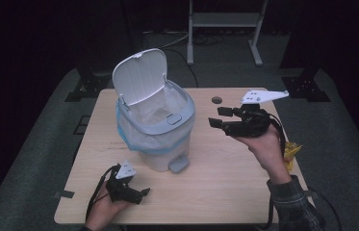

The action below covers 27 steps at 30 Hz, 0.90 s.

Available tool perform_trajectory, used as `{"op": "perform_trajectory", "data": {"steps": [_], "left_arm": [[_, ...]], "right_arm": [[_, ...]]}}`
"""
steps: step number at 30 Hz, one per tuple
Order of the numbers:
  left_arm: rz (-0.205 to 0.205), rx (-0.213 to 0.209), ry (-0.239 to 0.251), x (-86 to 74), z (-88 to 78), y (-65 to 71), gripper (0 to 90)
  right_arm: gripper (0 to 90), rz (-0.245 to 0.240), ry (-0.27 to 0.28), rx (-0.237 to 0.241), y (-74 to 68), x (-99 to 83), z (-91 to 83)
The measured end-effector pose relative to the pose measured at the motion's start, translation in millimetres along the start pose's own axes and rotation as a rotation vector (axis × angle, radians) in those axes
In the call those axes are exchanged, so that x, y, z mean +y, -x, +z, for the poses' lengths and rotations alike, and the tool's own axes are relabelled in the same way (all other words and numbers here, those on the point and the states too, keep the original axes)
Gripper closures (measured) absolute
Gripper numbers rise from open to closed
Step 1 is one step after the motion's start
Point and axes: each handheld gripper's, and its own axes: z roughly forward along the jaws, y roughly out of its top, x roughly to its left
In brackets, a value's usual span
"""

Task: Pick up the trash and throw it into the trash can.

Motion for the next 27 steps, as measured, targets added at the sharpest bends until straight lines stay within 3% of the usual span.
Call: {"op": "perform_trajectory", "data": {"steps": [27], "left_arm": [[-0.002,-0.001,0.001,-0.1,0.0,0.1,0.0]], "right_arm": [[38.1,0.076,-0.038,-0.108,30.6,-53.8,-20.1]]}}
